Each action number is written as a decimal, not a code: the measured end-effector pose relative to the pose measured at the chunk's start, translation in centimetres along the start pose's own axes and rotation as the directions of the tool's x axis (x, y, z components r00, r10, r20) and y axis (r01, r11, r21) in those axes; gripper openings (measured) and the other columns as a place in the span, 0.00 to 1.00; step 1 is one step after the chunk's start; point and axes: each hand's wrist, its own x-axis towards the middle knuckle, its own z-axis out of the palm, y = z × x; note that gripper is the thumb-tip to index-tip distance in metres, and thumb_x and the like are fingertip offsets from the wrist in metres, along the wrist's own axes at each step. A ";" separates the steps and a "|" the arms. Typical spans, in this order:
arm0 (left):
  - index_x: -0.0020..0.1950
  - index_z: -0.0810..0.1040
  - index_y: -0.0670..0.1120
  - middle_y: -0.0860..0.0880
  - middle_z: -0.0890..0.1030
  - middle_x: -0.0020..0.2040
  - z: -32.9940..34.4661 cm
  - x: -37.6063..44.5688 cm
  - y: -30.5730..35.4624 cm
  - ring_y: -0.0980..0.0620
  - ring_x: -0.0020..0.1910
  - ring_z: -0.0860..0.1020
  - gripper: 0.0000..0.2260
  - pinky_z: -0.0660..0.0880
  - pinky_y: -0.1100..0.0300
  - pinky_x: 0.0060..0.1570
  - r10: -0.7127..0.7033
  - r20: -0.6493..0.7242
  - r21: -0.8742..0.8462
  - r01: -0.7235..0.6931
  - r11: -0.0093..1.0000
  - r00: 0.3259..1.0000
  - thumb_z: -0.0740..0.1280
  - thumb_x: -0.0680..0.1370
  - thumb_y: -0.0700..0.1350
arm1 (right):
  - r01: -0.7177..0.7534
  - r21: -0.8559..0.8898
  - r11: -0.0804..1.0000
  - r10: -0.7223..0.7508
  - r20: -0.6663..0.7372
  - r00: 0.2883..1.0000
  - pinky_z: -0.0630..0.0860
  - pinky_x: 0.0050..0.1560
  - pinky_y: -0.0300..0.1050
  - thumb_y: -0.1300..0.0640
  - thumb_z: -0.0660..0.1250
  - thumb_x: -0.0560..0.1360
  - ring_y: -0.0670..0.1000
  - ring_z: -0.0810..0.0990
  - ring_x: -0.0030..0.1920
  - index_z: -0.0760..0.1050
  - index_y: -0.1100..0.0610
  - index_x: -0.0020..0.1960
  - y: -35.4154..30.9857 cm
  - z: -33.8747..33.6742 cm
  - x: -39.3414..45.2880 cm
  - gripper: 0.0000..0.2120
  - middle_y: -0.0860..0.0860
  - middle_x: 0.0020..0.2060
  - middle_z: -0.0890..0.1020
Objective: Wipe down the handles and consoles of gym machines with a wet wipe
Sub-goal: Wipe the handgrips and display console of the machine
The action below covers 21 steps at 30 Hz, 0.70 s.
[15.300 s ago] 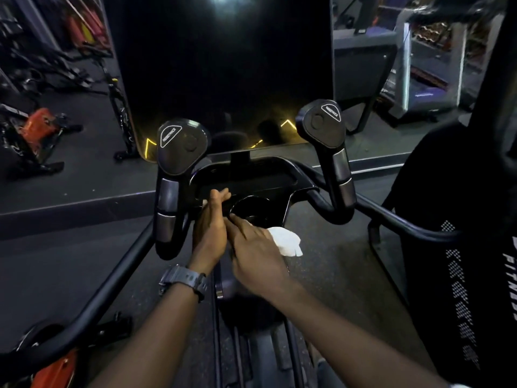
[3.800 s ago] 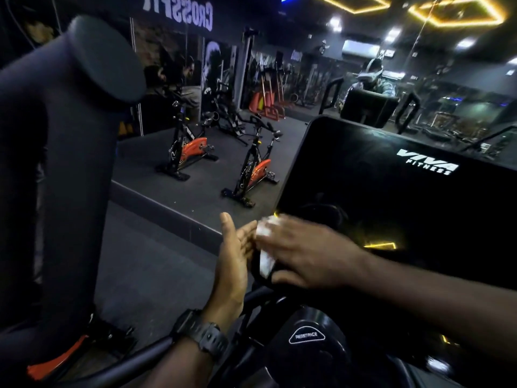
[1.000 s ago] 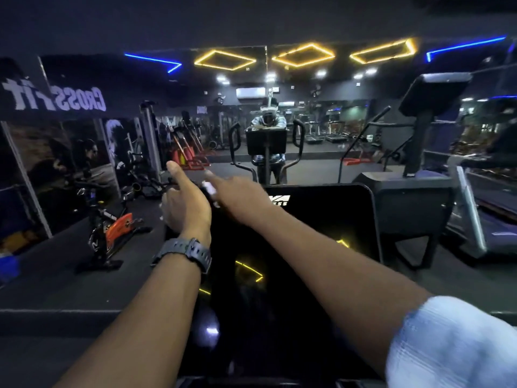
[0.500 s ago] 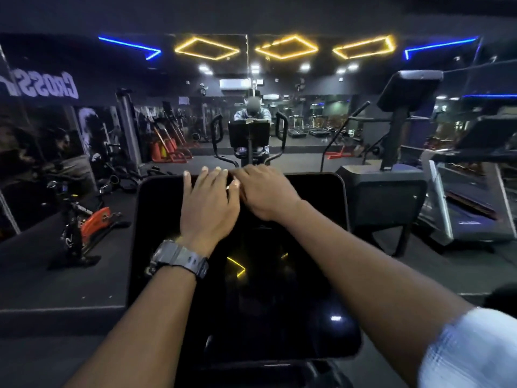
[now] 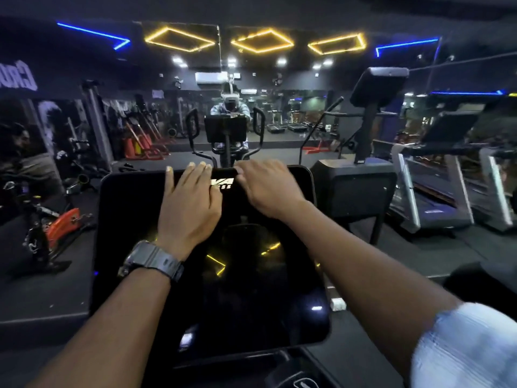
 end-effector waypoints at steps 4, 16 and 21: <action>0.79 0.64 0.42 0.47 0.64 0.80 0.0 0.0 0.2 0.50 0.81 0.57 0.30 0.40 0.45 0.80 0.010 0.002 -0.034 -0.009 0.999 1.000 0.46 0.80 0.54 | -0.245 0.133 0.960 0.264 -0.143 0.954 0.71 0.59 0.56 0.52 0.53 0.84 0.61 0.73 0.58 0.71 0.58 0.66 5.1 -0.5 -4.5 0.16 0.57 0.59 0.77; 0.78 0.65 0.39 0.43 0.65 0.79 0.4 0.4 0.0 0.46 0.80 0.59 0.31 0.42 0.40 0.79 0.024 0.001 0.011 -0.024 1.000 1.000 0.47 0.80 0.55 | -0.548 0.704 0.451 0.623 0.191 0.758 0.73 0.45 0.45 0.46 0.54 0.83 0.51 0.78 0.49 0.69 0.55 0.59 1.4 2.8 -14.3 0.14 0.52 0.50 0.78; 0.77 0.65 0.39 0.42 0.66 0.78 0.6 0.4 0.1 0.44 0.79 0.59 0.29 0.41 0.40 0.78 0.024 -0.001 0.005 -0.024 1.000 1.000 0.49 0.82 0.54 | -0.588 0.734 0.341 0.676 0.244 0.696 0.73 0.57 0.40 0.43 0.54 0.82 0.40 0.76 0.58 0.69 0.49 0.66 -4.5 7.1 -28.3 0.17 0.46 0.57 0.78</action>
